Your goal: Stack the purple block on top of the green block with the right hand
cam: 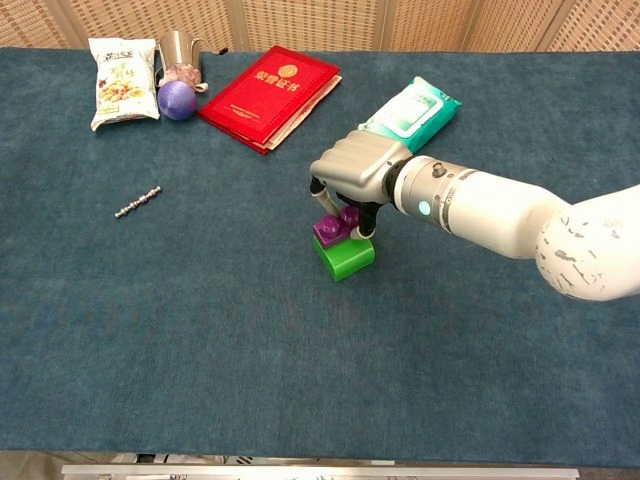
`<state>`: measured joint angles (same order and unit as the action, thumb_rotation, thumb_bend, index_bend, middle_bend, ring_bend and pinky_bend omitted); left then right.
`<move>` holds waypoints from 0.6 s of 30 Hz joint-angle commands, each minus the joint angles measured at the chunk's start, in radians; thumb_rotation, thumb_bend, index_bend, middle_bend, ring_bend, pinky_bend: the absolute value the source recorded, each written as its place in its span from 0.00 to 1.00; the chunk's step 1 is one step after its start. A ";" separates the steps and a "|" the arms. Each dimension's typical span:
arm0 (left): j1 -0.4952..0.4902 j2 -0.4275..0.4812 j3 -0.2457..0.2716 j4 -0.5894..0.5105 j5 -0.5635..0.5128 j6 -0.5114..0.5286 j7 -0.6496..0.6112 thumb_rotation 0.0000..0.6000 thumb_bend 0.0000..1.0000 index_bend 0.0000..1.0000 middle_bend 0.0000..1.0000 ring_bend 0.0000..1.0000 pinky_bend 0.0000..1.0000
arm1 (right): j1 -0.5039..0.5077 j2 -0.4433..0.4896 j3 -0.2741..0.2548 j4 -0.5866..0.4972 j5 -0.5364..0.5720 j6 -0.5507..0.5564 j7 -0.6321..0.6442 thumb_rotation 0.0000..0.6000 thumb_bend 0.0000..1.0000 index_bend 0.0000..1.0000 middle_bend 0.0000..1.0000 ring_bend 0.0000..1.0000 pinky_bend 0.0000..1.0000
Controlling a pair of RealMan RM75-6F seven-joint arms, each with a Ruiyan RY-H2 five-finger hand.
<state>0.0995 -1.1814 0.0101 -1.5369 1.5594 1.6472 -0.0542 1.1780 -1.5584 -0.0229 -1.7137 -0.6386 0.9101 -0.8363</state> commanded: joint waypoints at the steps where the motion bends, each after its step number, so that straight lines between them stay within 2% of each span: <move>1: 0.001 0.000 0.000 0.001 -0.001 0.000 -0.001 1.00 0.29 0.24 0.24 0.19 0.09 | 0.000 -0.004 -0.002 0.001 0.000 0.002 -0.003 1.00 0.27 0.70 0.88 0.93 1.00; 18: 0.002 -0.003 -0.002 0.010 -0.001 0.002 -0.012 1.00 0.29 0.24 0.24 0.19 0.09 | 0.001 -0.008 -0.002 -0.005 0.002 0.015 -0.008 1.00 0.25 0.70 0.88 0.93 1.00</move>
<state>0.1012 -1.1840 0.0081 -1.5266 1.5582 1.6495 -0.0661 1.1814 -1.5701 -0.0274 -1.7146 -0.6323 0.9233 -0.8499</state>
